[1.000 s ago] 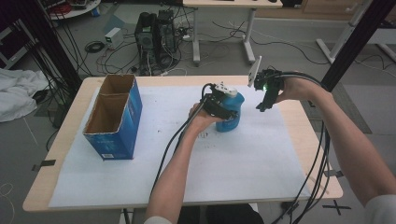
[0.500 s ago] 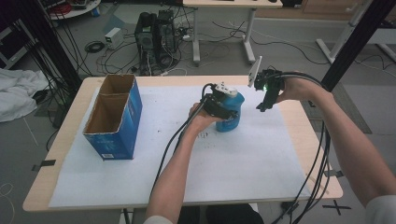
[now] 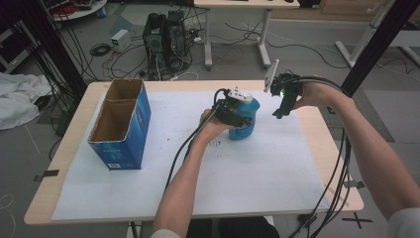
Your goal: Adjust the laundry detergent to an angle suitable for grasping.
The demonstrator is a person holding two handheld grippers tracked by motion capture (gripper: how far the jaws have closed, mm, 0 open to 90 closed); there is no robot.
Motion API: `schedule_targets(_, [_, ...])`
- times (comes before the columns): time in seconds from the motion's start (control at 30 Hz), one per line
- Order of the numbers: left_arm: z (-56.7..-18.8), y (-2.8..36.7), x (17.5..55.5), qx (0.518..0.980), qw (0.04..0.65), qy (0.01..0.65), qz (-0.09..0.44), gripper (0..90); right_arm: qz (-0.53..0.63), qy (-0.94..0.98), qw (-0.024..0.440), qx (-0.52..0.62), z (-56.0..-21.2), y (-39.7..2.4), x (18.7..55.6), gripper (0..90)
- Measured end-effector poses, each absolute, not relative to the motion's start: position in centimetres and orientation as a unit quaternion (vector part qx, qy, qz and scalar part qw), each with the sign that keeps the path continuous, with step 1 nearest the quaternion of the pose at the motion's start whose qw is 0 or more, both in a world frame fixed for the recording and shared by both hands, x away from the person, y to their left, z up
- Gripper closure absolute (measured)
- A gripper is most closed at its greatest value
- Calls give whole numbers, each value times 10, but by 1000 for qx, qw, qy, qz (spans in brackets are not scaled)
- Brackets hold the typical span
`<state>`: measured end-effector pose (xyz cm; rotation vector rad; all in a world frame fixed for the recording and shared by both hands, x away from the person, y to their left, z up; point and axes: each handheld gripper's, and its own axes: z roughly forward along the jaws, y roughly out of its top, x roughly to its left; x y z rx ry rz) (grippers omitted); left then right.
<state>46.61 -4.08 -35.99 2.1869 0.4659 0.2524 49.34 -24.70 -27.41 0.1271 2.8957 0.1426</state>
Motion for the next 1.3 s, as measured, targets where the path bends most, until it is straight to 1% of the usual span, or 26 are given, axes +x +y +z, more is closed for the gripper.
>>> schedule_targets(0.1, [-355, -37, 458, 868, 451, 190, 87, 450, 68, 989, 126, 43, -275, -245, 494, 129])
schedule_targets(0.2, [-349, -30, 451, 875, 446, 170, 83, 450, 69, 989, 125, 42, -274, -245, 493, 129])
schedule_targets(0.27, [-346, -27, 444, 871, 454, 168, 78, 450, 71, 989, 126, 43, -273, -245, 493, 129])
schedule_targets(0.37, [-340, -19, 435, 880, 444, 150, 79, 450, 74, 988, 128, 43, -271, -245, 493, 129])
schedule_targets(0.57, [-336, 0, 413, 876, 460, 131, 63, 449, 86, 987, 129, 43, -273, -244, 490, 129])
schedule_targets(0.67, [-335, 8, 404, 882, 453, 113, 62, 449, 83, 987, 128, 43, -274, -242, 490, 129])
schedule_targets(0.93, [-347, 25, 383, 890, 443, 97, 44, 449, 80, 988, 126, 38, -275, -237, 489, 129])
schedule_targets(1.0, [-351, 26, 379, 888, 448, 98, 40, 450, 75, 989, 124, 37, -275, -236, 489, 129])
schedule_targets(1.03, [-353, 27, 376, 891, 442, 96, 41, 449, 69, 990, 125, 16, -275, -236, 492, 129])
schedule_targets(1.07, [-356, 27, 374, 887, 450, 101, 37, 449, 71, 989, 124, 34, -275, -234, 489, 129])
schedule_targets(1.1, [-357, 29, 373, 891, 443, 94, 39, 449, 83, 988, 125, 38, -278, -234, 488, 129])
schedule_targets(1.2, [-363, 31, 366, 888, 447, 98, 31, 449, 70, 989, 123, 32, -276, -232, 488, 129])
schedule_targets(1.23, [-365, 31, 365, 887, 450, 98, 28, 449, 61, 990, 123, 11, -275, -233, 491, 129])
schedule_targets(1.27, [-365, 33, 364, 893, 441, 89, 29, 449, 63, 990, 122, 14, -275, -233, 490, 129])
schedule_targets(1.3, [-368, 32, 361, 886, 453, 98, 25, 449, 66, 990, 121, 22, -276, -232, 489, 129])
